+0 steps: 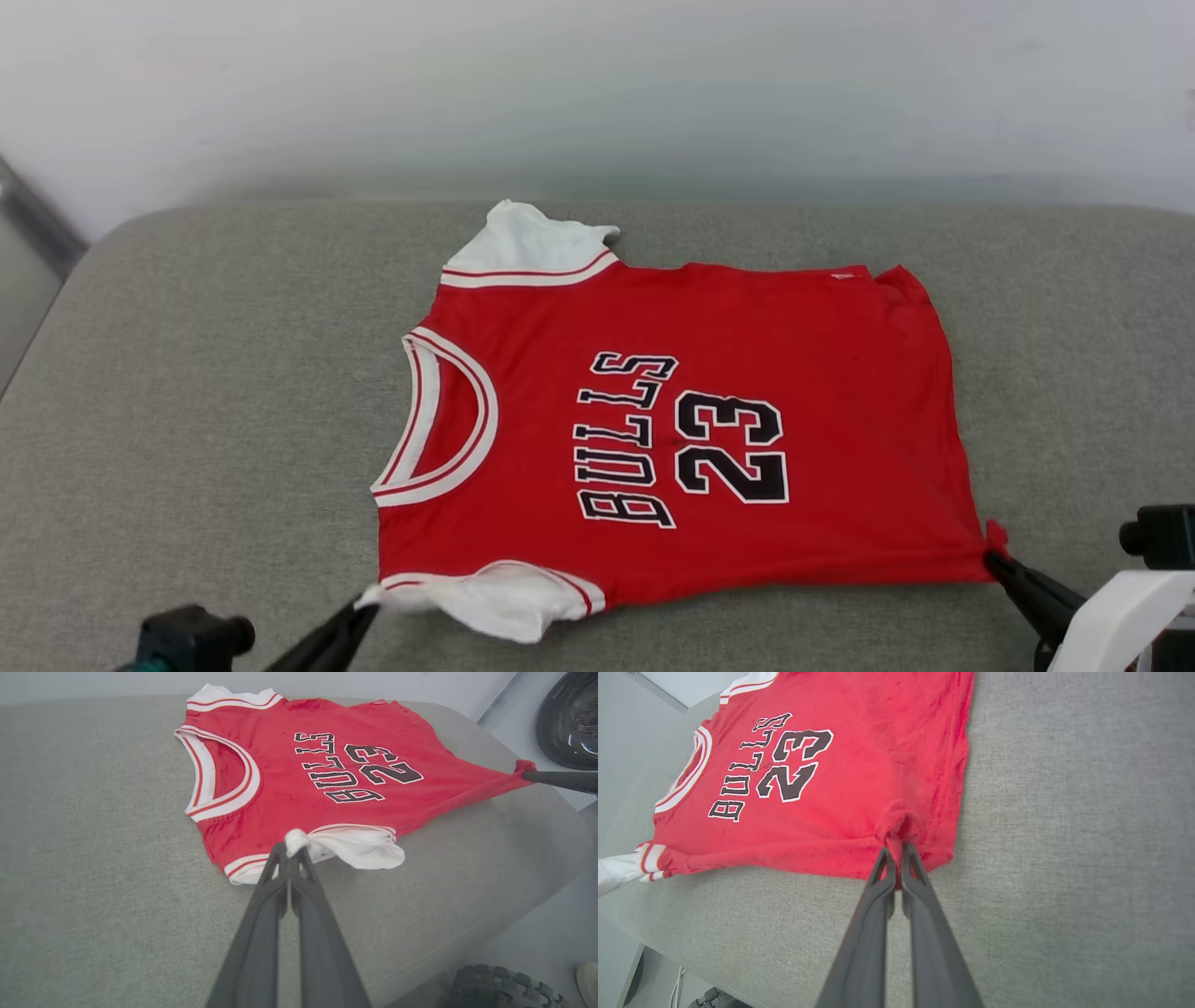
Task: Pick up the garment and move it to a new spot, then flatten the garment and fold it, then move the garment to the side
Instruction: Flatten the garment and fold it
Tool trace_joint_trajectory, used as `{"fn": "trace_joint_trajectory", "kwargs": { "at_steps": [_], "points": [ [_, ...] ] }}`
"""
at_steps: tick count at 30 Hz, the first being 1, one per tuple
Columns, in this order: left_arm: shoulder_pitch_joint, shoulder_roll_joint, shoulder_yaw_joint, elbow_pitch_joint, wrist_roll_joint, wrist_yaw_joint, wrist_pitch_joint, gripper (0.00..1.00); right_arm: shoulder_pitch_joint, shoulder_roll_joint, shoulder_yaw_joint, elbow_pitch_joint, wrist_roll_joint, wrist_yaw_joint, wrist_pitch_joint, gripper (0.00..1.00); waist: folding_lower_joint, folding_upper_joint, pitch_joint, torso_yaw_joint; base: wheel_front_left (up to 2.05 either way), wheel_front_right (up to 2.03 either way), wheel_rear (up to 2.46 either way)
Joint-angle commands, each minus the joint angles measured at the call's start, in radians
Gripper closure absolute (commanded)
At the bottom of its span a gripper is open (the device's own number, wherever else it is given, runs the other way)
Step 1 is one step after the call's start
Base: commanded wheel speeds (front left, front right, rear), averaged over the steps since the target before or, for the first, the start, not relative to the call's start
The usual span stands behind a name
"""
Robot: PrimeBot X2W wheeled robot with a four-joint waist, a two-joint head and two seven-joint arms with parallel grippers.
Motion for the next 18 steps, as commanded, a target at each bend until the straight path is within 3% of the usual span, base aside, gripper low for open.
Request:
{"fn": "trace_joint_trajectory", "kwargs": {
  "at_steps": [1, 8, 18],
  "points": [
    [-0.026, 0.003, 0.012, -0.006, 0.006, 0.005, -0.009, 1.0, -0.02, 0.0, -0.003, -0.013, -0.01, 0.0, 0.009, 1.0, 0.0001, -0.0001, 0.014, -0.006, 0.0, 0.0, 0.0],
    [-0.148, 0.021, 0.045, -0.001, 0.034, -0.015, -0.009, 1.0, -0.111, 0.001, -0.001, -0.054, -0.049, 0.0, 0.052, 1.0, 0.0001, -0.0001, 0.099, -0.019, 0.0, 0.0, 0.0],
    [-0.371, -0.008, 0.019, 0.106, 0.062, -0.058, 0.049, 1.0, -0.245, 0.026, 0.001, -0.004, -0.099, 0.0, 0.11, 1.0, 0.0001, -0.0001, 0.189, -0.024, 0.0, 0.0, 0.0]
  ]
}}
